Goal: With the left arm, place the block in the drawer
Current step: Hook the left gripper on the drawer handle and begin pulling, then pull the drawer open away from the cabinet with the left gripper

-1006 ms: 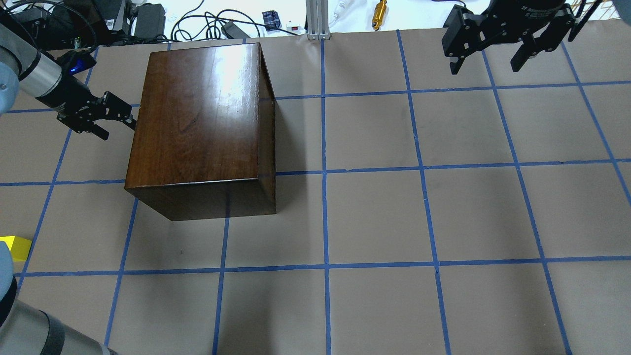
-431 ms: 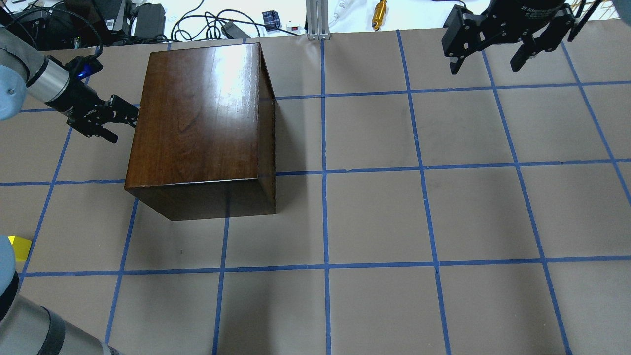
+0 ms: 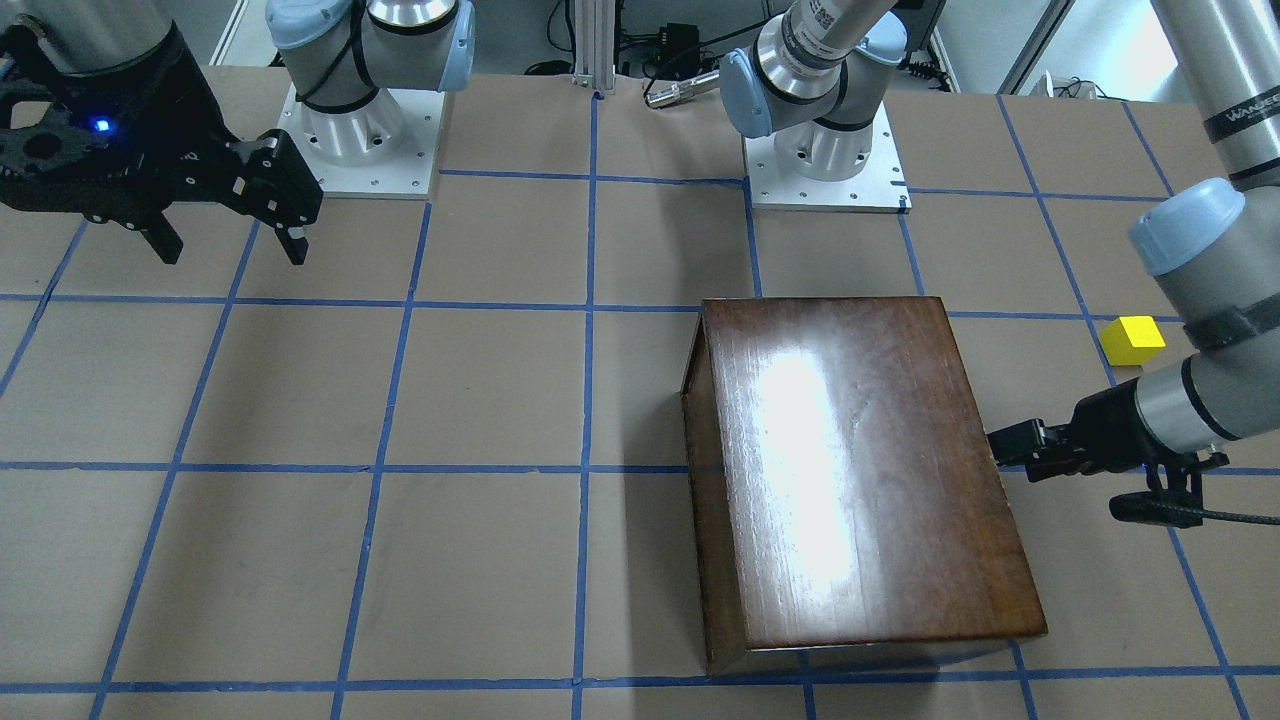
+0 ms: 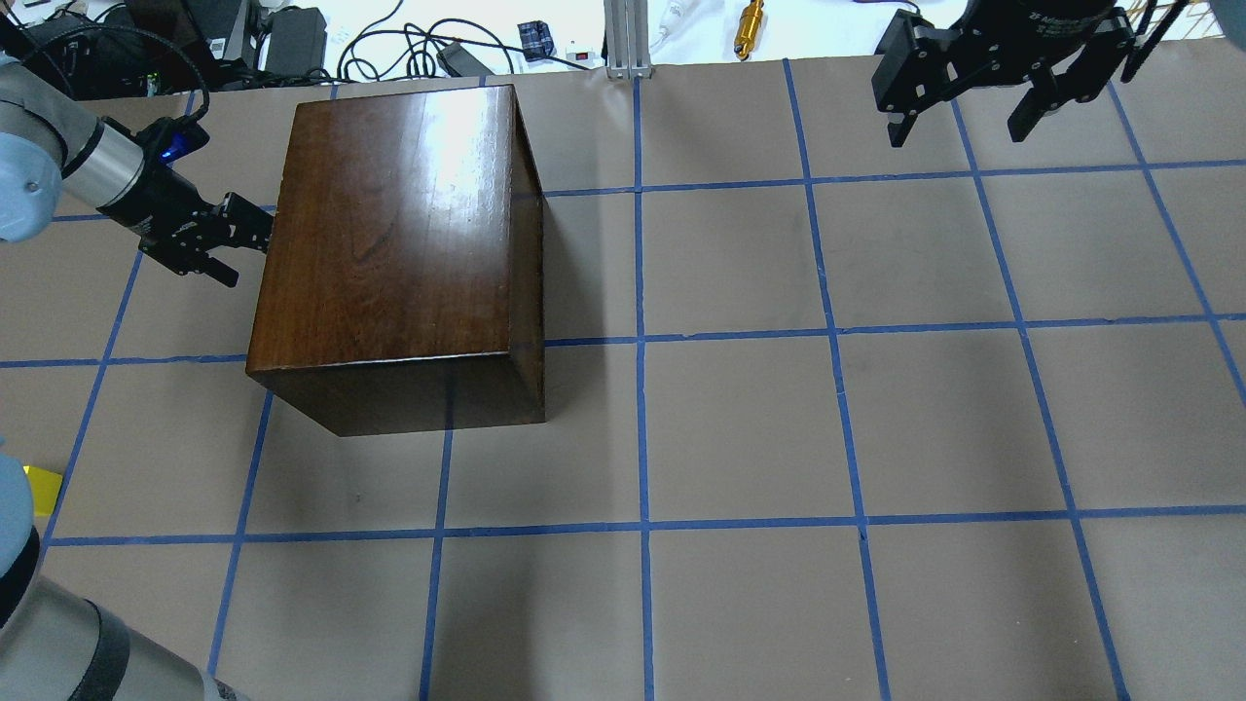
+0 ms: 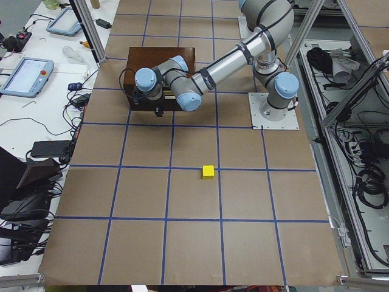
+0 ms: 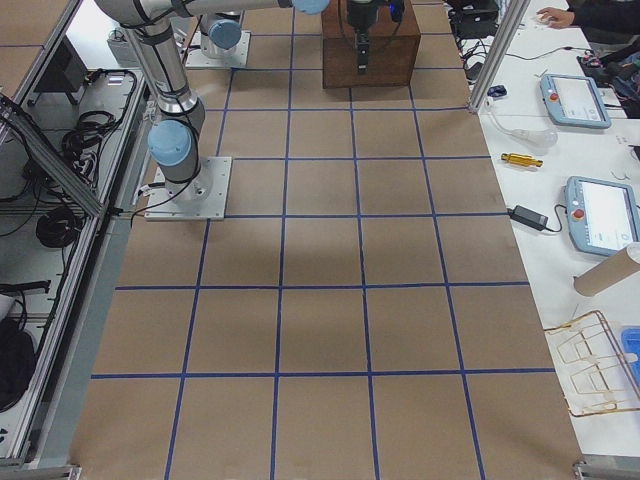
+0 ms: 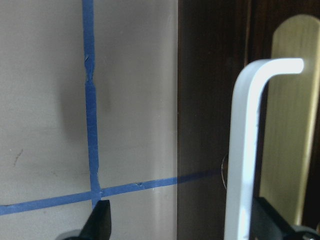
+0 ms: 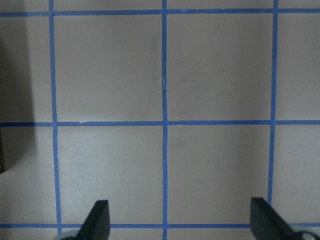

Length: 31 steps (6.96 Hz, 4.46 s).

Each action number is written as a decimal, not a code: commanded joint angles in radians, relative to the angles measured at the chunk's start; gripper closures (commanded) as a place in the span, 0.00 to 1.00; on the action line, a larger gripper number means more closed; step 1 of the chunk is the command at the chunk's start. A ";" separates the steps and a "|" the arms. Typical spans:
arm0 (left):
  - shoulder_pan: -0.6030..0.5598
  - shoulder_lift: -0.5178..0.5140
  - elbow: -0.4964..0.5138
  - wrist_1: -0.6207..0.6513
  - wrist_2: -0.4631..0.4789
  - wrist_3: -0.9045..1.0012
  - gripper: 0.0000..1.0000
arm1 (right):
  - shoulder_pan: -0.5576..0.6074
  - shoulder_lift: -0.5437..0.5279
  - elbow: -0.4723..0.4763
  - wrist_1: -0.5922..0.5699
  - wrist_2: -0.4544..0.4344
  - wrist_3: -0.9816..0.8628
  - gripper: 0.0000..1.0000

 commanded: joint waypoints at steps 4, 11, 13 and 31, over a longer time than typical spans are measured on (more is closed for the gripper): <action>0.000 -0.004 -0.012 0.030 0.006 0.005 0.00 | 0.000 0.000 0.000 0.000 0.001 0.000 0.00; 0.030 0.010 -0.001 0.051 0.095 0.006 0.00 | 0.000 0.000 0.000 0.000 0.001 0.000 0.00; 0.044 0.007 -0.002 0.051 0.097 0.006 0.00 | 0.000 0.000 0.000 0.000 -0.001 0.000 0.00; 0.169 0.022 0.033 0.030 0.161 0.026 0.00 | -0.001 0.000 0.000 0.000 -0.001 0.000 0.00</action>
